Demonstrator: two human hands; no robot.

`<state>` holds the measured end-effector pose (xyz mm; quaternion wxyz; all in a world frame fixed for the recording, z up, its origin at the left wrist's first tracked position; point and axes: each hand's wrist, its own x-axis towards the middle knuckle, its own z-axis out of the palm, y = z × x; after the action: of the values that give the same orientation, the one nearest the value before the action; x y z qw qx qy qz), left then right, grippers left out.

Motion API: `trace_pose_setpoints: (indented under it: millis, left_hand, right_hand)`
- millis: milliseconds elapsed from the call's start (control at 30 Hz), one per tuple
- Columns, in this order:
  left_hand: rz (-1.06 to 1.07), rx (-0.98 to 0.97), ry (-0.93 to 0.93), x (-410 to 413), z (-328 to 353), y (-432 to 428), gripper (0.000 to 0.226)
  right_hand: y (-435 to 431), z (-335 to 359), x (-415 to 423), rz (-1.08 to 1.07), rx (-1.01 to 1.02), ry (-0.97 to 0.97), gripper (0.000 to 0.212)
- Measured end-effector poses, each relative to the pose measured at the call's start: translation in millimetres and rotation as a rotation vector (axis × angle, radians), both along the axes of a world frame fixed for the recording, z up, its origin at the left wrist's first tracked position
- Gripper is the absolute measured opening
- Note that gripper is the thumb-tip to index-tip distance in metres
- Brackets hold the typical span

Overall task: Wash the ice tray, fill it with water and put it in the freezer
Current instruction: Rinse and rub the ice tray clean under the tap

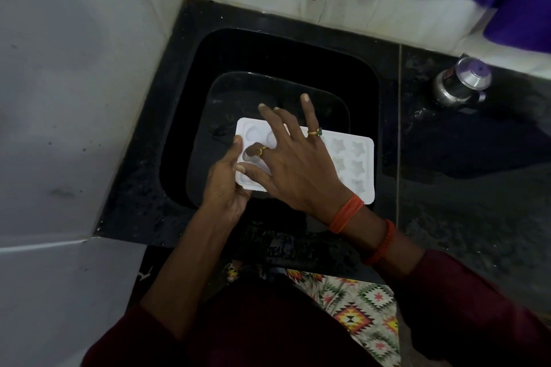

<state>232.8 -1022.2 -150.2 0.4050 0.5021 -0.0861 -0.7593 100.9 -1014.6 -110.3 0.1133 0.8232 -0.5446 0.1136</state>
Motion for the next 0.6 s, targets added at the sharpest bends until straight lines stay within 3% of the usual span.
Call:
trace_pose_setpoints:
  millis: [600]
  left_hand:
    - [-0.008, -0.009, -0.032, -0.3, -5.3, 1.1, 0.060]
  right_hand:
    - [6.9, 3.8, -4.4, 0.001, 0.050, 0.030, 0.059]
